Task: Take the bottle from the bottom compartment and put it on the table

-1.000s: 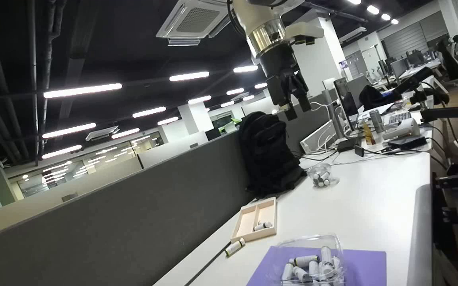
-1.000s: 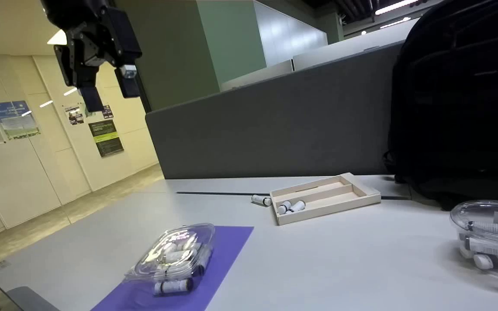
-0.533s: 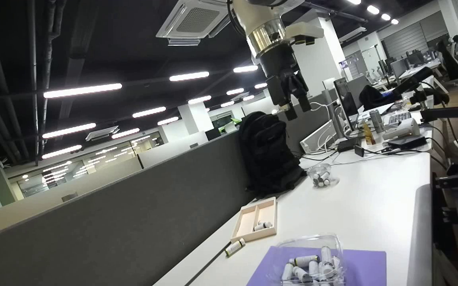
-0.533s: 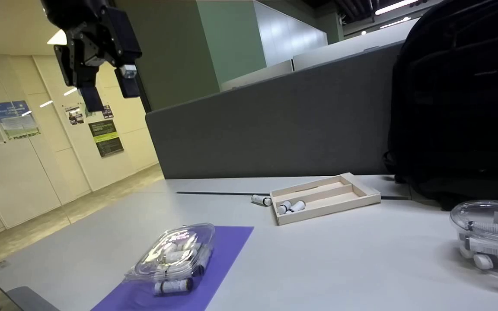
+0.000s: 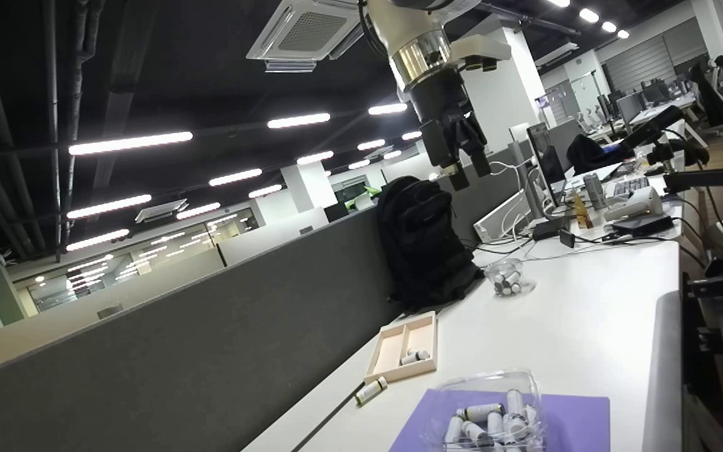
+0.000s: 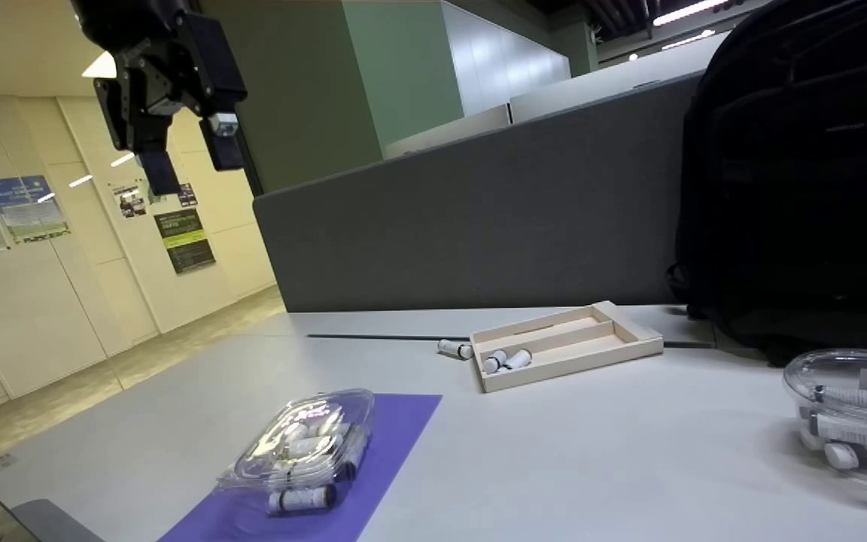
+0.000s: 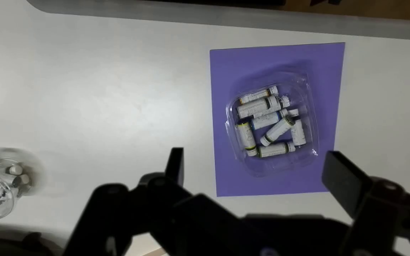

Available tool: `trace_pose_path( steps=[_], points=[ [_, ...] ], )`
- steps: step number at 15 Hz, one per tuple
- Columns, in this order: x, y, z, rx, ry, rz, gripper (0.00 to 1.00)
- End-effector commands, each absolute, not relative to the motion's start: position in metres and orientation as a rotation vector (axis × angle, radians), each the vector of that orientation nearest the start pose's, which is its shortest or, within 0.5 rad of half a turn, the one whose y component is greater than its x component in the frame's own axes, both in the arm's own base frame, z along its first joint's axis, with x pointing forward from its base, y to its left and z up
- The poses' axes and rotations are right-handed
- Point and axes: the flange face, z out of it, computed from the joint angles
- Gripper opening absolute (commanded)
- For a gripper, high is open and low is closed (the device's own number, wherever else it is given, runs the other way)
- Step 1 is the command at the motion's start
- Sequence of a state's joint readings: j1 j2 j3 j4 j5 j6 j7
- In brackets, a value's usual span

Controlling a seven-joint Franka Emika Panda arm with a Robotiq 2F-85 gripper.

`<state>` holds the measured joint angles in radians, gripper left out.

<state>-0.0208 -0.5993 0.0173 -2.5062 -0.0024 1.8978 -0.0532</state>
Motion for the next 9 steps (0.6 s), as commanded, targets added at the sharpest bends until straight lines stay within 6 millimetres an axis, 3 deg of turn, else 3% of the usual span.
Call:
trace_pose_path(
  steps=[1,5,9],
  points=[
    [0.375,-0.004,0.485,-3.148,-0.070,0.019,1.00],
    [0.424,-0.015,0.482,-3.160,-0.127,0.076,1.00],
    [0.501,-0.017,0.482,-3.182,-0.200,-0.014,1.00]
  ],
)
